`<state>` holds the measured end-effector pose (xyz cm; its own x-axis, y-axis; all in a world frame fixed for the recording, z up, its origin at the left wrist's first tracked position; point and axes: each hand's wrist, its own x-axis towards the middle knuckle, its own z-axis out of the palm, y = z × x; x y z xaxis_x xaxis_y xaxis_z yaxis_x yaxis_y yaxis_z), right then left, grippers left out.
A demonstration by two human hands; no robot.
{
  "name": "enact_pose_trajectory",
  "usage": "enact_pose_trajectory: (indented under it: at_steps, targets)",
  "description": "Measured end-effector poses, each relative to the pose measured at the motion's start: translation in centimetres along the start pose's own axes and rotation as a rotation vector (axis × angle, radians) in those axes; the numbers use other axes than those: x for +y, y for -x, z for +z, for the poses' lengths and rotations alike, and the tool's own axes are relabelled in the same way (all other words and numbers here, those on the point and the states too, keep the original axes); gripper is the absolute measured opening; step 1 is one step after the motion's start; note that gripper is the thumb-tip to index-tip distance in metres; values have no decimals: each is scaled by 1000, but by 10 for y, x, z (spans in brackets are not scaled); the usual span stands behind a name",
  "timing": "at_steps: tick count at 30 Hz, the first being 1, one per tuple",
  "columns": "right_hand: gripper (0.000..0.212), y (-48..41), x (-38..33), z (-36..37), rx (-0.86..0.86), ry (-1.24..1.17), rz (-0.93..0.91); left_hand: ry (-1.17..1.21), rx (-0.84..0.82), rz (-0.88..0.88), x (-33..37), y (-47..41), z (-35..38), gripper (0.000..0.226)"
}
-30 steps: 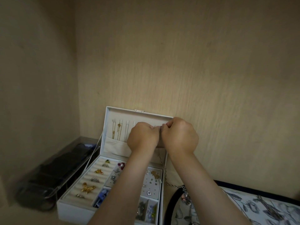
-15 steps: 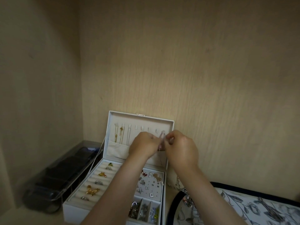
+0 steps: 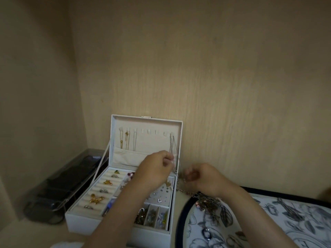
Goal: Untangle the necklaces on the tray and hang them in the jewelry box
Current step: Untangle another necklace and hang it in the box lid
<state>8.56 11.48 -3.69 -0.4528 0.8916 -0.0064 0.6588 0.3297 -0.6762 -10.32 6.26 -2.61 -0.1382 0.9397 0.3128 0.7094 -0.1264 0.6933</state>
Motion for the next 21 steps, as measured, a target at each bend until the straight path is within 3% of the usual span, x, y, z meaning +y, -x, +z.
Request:
enact_pose_trajectory:
  at_steps: [2, 4, 7, 12, 16, 21]
  targets:
    - [47, 3, 7, -1, -87, 266, 31, -183, 48, 91, -5, 1, 1, 26]
    - [46, 3, 12, 1, -100, 409, 44, -290, 98, 156, -8, 1, 1, 28]
    - [31, -2, 16, 5, -68, 430, 46, -379, 136, 191, -12, -1, -1, 29]
    - [29, -7, 21, 7, -60, 583, -53, -419, 162, 222, -11, 0, -1, 22]
    - [21, -5, 13, -10, 6, 222, -101, -274, 149, 328, 0, 3, 1, 20]
    - [14, 7, -15, -26, 51, -382, -181, 30, -47, 257, 20, 10, 11, 46]
